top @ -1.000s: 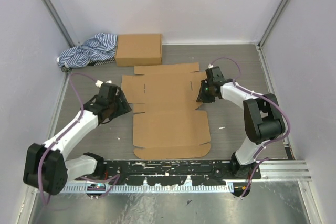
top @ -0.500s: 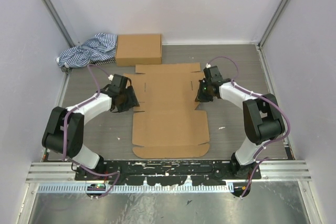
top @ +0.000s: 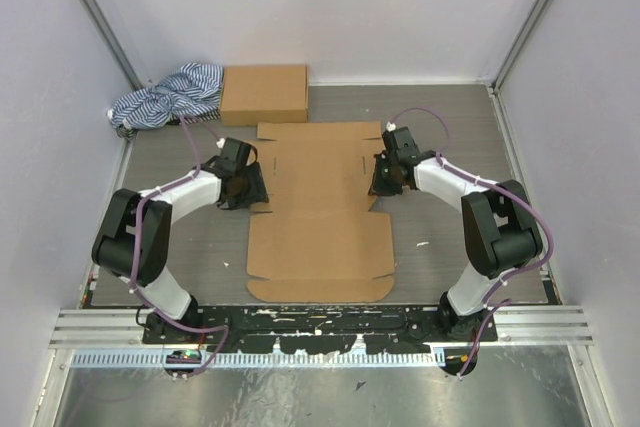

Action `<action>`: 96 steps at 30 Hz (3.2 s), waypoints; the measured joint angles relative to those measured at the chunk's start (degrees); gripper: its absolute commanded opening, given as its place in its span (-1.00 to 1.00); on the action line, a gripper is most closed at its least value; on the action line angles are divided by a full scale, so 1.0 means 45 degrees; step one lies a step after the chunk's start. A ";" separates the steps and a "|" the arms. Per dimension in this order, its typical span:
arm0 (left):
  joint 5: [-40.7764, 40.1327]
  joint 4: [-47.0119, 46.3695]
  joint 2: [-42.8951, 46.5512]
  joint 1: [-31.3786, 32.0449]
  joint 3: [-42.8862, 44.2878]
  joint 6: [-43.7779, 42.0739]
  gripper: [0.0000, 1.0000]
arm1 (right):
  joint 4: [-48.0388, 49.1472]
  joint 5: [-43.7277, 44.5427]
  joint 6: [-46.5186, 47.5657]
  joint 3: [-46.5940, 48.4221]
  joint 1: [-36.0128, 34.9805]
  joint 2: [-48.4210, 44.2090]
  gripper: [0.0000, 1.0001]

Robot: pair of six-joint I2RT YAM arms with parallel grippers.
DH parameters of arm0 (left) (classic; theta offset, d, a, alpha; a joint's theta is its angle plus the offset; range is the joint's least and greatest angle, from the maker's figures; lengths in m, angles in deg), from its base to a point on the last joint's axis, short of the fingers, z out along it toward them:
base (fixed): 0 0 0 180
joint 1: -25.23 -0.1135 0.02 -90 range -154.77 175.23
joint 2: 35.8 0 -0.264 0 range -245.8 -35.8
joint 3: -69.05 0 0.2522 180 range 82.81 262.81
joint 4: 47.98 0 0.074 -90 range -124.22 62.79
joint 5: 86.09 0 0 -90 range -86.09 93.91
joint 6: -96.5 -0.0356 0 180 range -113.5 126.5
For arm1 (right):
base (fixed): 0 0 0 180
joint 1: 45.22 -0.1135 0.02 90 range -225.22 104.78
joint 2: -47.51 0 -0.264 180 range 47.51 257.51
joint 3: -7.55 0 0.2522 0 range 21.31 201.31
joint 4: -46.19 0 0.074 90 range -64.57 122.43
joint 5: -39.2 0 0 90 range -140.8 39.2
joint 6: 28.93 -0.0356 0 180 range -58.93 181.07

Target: Fold the paper box

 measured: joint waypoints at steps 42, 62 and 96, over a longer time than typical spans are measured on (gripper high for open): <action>0.0141 0.0466 -0.0418 0.2157 0.1345 0.0087 -0.06 | -0.0146 0.1175 0.0141 0.0097 -0.1107 0.0029 -0.42; 0.0005 0.0393 -0.1064 0.2331 0.1525 0.0097 -0.07 | -0.0656 0.2137 0.0126 0.1292 -0.2584 0.1277 -0.08; -0.0092 0.0534 -0.1637 0.2331 0.1962 0.0097 -0.10 | -0.0860 0.2739 -0.0554 0.1729 -0.3337 0.1433 -0.77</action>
